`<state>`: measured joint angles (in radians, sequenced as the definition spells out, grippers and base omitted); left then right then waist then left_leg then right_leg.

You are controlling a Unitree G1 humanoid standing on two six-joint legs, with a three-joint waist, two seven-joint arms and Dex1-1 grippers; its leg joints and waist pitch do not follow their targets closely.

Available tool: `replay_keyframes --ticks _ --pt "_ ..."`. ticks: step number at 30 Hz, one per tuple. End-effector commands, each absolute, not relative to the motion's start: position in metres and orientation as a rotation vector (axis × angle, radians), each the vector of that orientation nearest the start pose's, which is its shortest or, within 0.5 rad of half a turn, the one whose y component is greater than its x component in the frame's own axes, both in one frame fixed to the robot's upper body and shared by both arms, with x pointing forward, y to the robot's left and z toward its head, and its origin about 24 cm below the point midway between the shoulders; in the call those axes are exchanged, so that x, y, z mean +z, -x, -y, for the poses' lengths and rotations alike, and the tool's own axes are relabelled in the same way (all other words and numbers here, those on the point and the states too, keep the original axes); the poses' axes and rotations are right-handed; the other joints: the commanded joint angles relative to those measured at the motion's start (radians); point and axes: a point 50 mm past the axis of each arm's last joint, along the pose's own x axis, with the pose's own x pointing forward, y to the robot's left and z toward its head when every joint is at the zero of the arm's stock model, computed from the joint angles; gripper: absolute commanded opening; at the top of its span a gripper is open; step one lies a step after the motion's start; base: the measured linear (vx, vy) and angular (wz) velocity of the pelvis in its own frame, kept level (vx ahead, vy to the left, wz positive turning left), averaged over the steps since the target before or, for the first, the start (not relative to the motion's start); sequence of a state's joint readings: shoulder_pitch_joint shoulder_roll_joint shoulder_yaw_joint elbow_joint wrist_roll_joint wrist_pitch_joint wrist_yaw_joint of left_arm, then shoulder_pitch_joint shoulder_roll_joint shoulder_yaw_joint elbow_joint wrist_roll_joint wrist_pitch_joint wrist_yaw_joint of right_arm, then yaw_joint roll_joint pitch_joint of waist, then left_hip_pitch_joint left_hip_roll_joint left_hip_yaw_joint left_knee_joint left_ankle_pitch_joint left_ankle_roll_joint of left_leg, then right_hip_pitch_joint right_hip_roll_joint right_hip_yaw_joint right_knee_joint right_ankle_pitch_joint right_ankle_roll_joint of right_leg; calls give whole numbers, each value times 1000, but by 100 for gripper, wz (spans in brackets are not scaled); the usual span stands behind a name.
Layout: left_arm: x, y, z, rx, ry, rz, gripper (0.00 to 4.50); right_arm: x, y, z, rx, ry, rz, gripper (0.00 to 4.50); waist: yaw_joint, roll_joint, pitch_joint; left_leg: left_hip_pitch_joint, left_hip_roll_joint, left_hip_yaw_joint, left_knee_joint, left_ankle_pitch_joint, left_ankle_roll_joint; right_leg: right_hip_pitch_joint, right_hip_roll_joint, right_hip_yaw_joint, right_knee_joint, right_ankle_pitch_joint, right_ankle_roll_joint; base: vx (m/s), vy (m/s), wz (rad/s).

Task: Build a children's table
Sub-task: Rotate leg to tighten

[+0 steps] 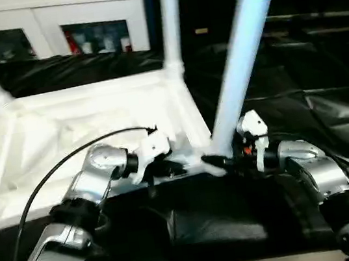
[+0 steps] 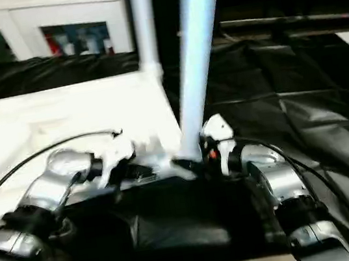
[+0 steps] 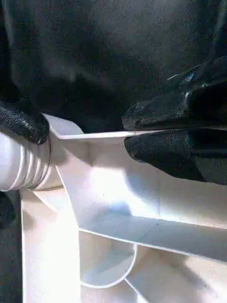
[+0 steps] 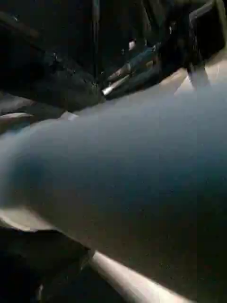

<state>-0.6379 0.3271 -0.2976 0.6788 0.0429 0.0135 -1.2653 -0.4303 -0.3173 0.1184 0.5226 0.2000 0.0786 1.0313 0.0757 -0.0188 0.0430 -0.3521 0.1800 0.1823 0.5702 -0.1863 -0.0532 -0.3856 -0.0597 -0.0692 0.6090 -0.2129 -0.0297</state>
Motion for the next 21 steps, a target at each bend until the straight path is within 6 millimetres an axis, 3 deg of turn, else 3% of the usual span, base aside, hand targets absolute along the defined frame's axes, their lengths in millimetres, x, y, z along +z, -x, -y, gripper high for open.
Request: replay_keyframes --ticks 1,3,6,8,15,19,21 --pt "51 -314 -119 -1463 -374 -397 0 43 -300 152 1130 71 -268 361 1 -10 -49 3 64 -14 -56 -145 90 46 -93 56 -72 -107 -235 0 0 0" --pt "51 -313 -123 -1459 -380 -399 0 42 -298 152 1142 68 -273 340 7 -9 -47 3 63 -16 -58 -160 76 47 -97 57 -77 -163 -215 0 0 0" --pt "52 -314 -125 -1447 -385 -398 0 40 -298 149 1152 71 -279 325 8 -10 -49 0 60 -17 -57 -139 69 48 -97 58 -76 -161 -203 0 0 0" --pt "52 -314 -125 -1444 -386 -398 0 40 -297 148 1156 73 -281 292 8 -10 -49 2 60 -16 -57 -132 70 47 -96 58 -75 -148 -206 0 0 0" --pt "53 -317 -121 -1402 -390 -380 0 31 -291 144 1144 68 -306 271 9 -11 -49 2 59 -16 -56 -129 73 47 -95 58 -75 -139 -206 0 0 0" --pt "47 -327 -114 -1272 -417 -397 0 16 -295 141 972 51 -346 270 3 -11 -44 5 57 -17 -61 -161 53 40 -95 58 -85 -220 -189 0 0 0" --pt "45 -334 -107 -1187 -407 -397 0 7 -301 140 824 15 -379 270 1 -12 -39 10 55 -19 -63 -200 31 36 -97 58 -97 -325 -166 0 0 0"
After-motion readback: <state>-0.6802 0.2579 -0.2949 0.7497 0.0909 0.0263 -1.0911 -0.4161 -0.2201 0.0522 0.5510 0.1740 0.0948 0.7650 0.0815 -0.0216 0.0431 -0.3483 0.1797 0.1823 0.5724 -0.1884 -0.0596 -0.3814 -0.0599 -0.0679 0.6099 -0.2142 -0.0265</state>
